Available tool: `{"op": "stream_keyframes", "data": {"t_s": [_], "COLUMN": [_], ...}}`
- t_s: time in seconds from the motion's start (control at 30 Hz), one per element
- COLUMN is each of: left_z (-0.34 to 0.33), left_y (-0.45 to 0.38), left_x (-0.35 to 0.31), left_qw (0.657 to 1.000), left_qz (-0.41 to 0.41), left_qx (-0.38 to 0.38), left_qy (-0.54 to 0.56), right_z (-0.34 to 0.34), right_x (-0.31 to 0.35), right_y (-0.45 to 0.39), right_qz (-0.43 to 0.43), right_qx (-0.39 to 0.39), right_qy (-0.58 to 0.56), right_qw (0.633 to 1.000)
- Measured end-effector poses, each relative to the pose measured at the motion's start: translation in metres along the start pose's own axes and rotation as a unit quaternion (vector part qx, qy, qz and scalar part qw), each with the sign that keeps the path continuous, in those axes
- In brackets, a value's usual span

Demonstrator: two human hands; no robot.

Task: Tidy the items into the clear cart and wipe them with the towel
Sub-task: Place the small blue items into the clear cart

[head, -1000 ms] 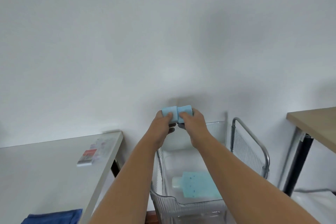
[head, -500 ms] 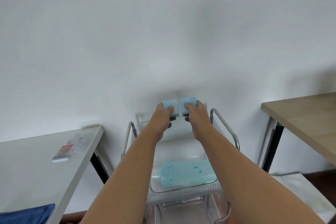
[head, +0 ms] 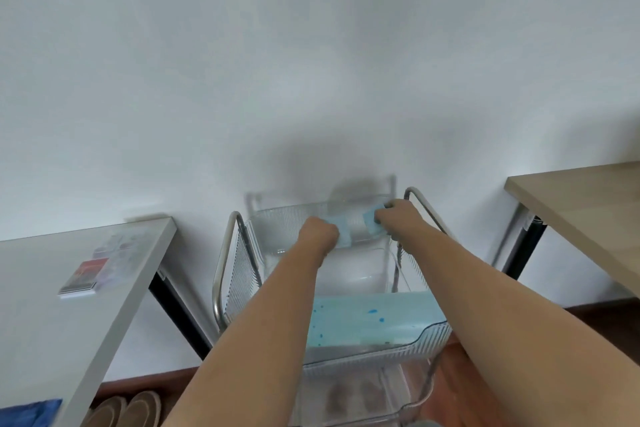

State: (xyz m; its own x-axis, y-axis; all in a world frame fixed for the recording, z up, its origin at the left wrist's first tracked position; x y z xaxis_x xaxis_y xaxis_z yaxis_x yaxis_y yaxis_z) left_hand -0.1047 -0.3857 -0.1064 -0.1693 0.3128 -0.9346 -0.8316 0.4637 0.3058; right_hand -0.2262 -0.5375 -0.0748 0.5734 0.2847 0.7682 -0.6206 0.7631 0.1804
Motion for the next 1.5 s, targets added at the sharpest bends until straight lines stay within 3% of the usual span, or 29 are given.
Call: {"op": "stream_keyframes", "data": {"t_s": [0.1,0.23,0.37,0.43,0.57,0.67,0.9,1.23,1.5], "left_z": [-0.014,-0.026,-0.037,-0.038,-0.03,-0.038,-0.048,-0.052,-0.054], "left_y": [-0.017,-0.031,-0.04,-0.043,-0.05,-0.057,-0.059,-0.058,-0.055], "left_x": [0.023,0.051,0.063,0.061,0.061,0.066,0.072,0.067,0.065], "left_qw": [0.997,0.994,0.992,0.993,0.993,0.99,0.993,0.99,0.987], "left_qz": [0.045,0.111,0.126,0.115,0.074,0.077,0.093,0.077,0.068], "left_qx": [0.024,0.004,-0.008,-0.013,-0.056,-0.034,-0.035,-0.027,-0.031], "left_qy": [-0.058,0.011,0.032,-0.018,-0.073,-0.113,-0.057,-0.119,-0.141], "right_z": [-0.013,-0.027,-0.036,-0.042,-0.049,-0.049,-0.046,-0.046,-0.062], "right_x": [-0.014,-0.016,-0.011,-0.018,-0.032,-0.041,-0.042,-0.029,-0.036], "right_y": [-0.015,-0.029,-0.037,-0.047,-0.058,-0.064,-0.073,-0.072,-0.069], "right_qz": [-0.005,-0.009,0.01,0.009,-0.022,-0.033,0.001,0.068,0.078], "right_qx": [0.029,0.053,0.044,0.056,0.046,0.024,-0.024,-0.046,0.036], "right_qy": [0.106,0.261,0.381,0.412,0.384,0.357,0.379,0.484,0.54], "right_qw": [0.994,0.964,0.923,0.909,0.922,0.933,0.925,0.871,0.838]}}
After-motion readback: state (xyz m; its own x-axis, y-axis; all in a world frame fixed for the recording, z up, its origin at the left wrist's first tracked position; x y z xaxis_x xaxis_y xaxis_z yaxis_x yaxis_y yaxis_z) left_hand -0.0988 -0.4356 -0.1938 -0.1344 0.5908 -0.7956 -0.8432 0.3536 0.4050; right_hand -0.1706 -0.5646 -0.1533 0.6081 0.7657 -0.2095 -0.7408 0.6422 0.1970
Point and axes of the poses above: each hand's wrist, its own y-axis away from the middle knuckle, its own z-axis out of the back of the hand, x = y × z, the point moved 9 cm from there along -y, towards the middle knuckle, and after that the axes turned 13 degrees about y, right-handed, at the moved point
